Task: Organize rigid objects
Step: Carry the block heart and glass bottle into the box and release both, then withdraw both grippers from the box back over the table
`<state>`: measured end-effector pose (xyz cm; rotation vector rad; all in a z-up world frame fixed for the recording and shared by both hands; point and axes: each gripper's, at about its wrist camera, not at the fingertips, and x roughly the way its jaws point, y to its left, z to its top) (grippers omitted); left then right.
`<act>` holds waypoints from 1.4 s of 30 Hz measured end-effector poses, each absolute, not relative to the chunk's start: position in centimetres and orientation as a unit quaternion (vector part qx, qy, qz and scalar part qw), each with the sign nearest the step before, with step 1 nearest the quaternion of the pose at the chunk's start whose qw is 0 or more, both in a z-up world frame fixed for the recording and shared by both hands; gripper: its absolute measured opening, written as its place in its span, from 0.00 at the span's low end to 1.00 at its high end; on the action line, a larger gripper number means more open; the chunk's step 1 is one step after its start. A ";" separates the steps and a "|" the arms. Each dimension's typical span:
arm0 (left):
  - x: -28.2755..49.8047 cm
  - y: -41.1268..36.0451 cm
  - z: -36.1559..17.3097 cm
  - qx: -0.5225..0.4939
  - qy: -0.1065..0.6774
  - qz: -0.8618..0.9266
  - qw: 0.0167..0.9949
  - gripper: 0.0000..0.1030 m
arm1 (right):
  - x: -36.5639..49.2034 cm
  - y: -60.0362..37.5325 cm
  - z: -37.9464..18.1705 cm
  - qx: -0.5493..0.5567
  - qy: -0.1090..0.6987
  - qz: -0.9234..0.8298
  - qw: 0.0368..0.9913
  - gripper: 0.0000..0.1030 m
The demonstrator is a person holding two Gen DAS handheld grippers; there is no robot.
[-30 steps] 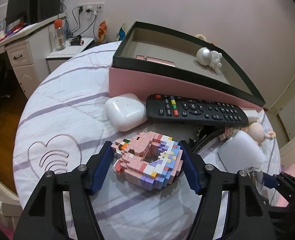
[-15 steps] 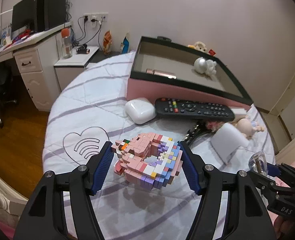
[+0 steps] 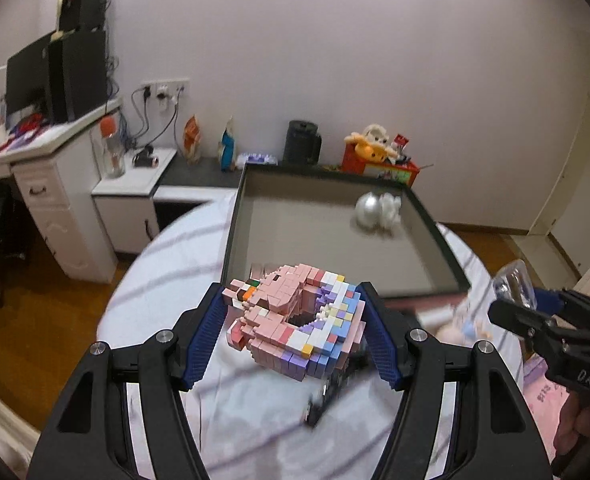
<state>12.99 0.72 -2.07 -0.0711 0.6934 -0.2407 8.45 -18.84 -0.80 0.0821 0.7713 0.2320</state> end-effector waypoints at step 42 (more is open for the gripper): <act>29.7 -2.8 -7.6 0.009 0.454 -0.090 0.887 0.91 | 26.8 -19.3 -6.8 0.031 0.491 0.061 0.868 0.82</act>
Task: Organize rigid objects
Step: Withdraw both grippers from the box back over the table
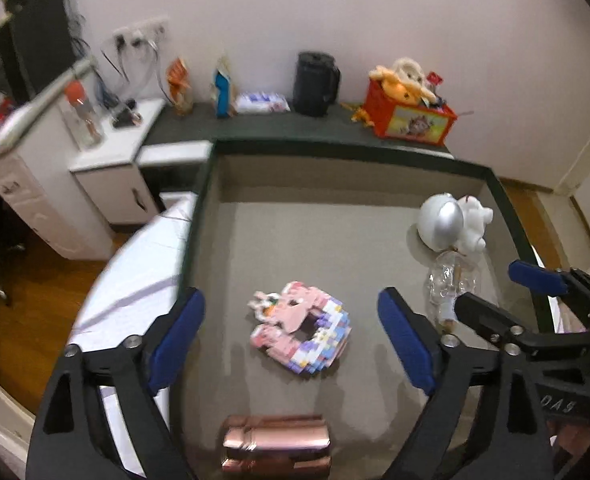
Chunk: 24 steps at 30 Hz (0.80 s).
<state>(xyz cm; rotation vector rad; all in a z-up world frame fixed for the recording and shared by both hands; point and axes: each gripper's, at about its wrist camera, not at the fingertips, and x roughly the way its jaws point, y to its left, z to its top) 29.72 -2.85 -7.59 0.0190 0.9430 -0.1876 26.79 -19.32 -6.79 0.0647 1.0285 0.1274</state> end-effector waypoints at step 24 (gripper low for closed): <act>12.0 0.5 1.4 -0.016 0.338 -0.088 0.937 1.00 | 11.5 -20.4 1.9 0.106 0.369 0.099 0.918 0.83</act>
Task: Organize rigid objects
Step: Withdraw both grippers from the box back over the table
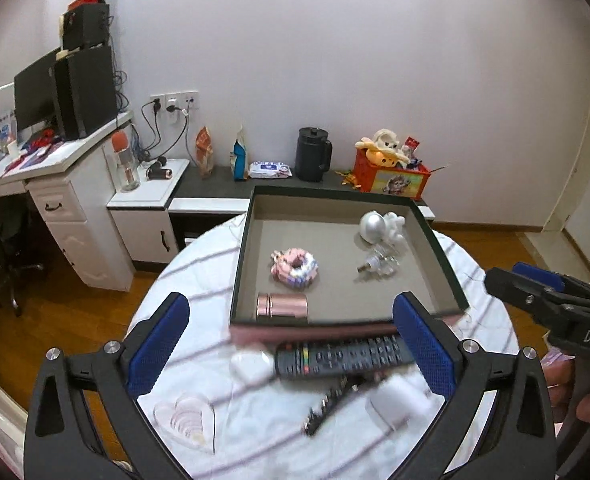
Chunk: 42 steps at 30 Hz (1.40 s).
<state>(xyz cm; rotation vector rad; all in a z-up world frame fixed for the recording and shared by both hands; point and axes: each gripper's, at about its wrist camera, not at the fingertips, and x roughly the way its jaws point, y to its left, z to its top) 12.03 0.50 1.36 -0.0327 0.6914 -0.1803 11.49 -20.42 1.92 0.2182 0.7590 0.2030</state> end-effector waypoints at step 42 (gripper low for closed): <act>2.1 1.5 -6.0 -0.031 0.382 -0.085 0.920 1.00 | -1.1 -19.9 -2.6 0.063 0.391 0.069 0.916 0.83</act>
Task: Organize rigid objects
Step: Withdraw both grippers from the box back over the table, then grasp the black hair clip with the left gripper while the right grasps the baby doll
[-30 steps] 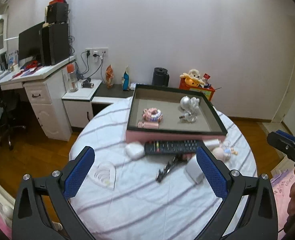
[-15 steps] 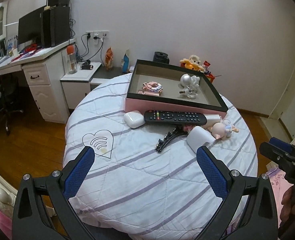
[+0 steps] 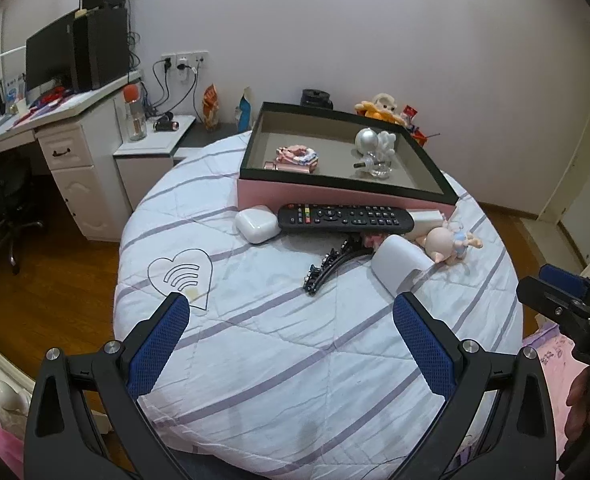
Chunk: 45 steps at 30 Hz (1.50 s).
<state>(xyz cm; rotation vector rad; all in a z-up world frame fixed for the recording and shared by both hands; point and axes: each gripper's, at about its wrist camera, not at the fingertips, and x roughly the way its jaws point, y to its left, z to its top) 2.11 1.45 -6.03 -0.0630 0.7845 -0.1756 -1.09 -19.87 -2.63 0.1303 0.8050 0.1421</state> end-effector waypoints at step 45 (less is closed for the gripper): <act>12.8 -5.9 -13.9 0.080 0.436 -0.197 0.874 0.30 | 11.4 -22.9 -12.2 0.040 0.474 0.031 0.879 0.76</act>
